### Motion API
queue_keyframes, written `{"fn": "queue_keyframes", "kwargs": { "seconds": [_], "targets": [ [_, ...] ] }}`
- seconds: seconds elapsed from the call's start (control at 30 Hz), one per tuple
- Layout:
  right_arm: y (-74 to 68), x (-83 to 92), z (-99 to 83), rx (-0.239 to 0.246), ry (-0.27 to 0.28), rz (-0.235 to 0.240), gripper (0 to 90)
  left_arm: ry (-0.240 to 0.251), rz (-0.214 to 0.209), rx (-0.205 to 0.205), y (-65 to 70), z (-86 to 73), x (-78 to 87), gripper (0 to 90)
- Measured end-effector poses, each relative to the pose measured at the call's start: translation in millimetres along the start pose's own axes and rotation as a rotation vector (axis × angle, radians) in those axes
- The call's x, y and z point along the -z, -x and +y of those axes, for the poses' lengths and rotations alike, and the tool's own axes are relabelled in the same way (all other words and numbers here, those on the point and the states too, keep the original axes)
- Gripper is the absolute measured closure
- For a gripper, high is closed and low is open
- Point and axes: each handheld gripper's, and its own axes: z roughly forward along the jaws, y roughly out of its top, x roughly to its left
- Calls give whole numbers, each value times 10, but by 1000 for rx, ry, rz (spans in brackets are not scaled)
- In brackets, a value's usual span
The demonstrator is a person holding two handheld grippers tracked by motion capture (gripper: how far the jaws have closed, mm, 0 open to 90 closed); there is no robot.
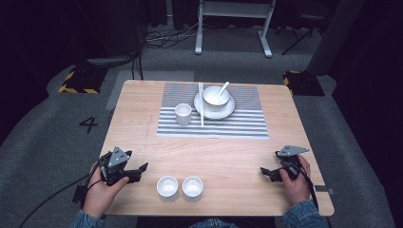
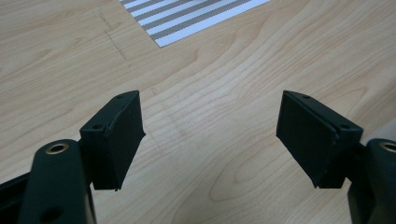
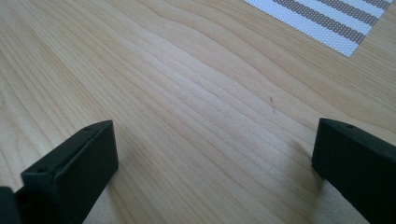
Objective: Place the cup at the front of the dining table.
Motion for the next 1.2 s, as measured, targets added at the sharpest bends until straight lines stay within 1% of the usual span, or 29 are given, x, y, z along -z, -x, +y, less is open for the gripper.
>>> {"fn": "queue_keyframes", "kwargs": {
  "seconds": [0.03, 0.07, 0.13, 0.17, 0.2, 0.23, 0.3, 0.33, 0.37, 0.47, 0.53, 0.63, 0.67, 0.7, 0.73, 0.77, 0.8, 0.83, 0.9, 0.93, 1.0, 1.03, 1.2],
  "targets": [
    [0, 0, 0, 0, 0, 0, 6, -1, -2, 7, 12, -36, -9, 234],
    [0, 0, 0, 0, 0, 0, 6, -1, -2, 7, 12, -36, -9, 234],
    [0, 0, 0, 0, 0, 0, 6, 1, -2, 16, 37, -107, -30, 234],
    [0, 0, 0, 0, 0, 0, 6, -5, 0, 24, 58, -162, -45, 234],
    [0, 0, 0, 0, 0, 0, 6, -5, 0, 24, 58, -162, -45, 233],
    [0, 0, 0, 0, 0, 0, 6, -13, 1, 28, 71, -205, -57, 233],
    [0, 0, 0, 0, 0, 0, 6, -16, 5, 26, 77, -224, -59, 231],
    [0, 0, 0, 0, 0, 0, 6, -16, 21, 20, 89, -258, -70, 231],
    [0, 0, 0, 0, 0, 0, 6, -16, 21, 20, 89, -258, -70, 229],
    [0, 0, 0, 0, 0, 0, 6, -19, 39, 25, 118, -320, -85, 226],
    [0, 0, 0, 0, 0, 0, 6, -26, 37, 28, 129, -343, -97, 224],
    [0, 0, 0, 0, 0, 0, 6, -38, 39, 32, 127, -357, -108, 223],
    [0, 0, 0, 0, 0, 0, 6, -53, 45, 37, 123, -358, -112, 223],
    [0, 0, 0, 0, 0, 0, 6, -63, 53, 33, 119, -356, -116, 221],
    [0, 0, 0, 0, 0, 0, 6, -68, 58, 36, 124, -357, -121, 219],
    [0, 0, 0, 0, 0, 0, 6, -83, 64, 32, 124, -355, -125, 219],
    [0, 0, 0, 0, 0, 0, 6, -98, 69, 38, 128, -357, -132, 211],
    [0, 0, 0, 0, 0, 0, 6, -121, 74, 33, 123, -358, -142, 211],
    [0, 0, 0, 0, 0, 0, 6, -142, 63, 62, 103, -361, -153, 186],
    [0, 0, 0, 0, 0, 0, 6, -146, 56, 82, 96, -363, -153, 185],
    [-1, 0, 0, 0, 0, 0, 6, -149, 56, 98, 85, -363, -159, 166],
    [-1, 0, 0, 0, 0, 0, 6, -153, 52, 95, 78, -361, -161, 147],
    [-1, 0, -1, 0, 0, 0, 6, -152, 51, 96, 81, -361, -164, 142]
  ]
}}
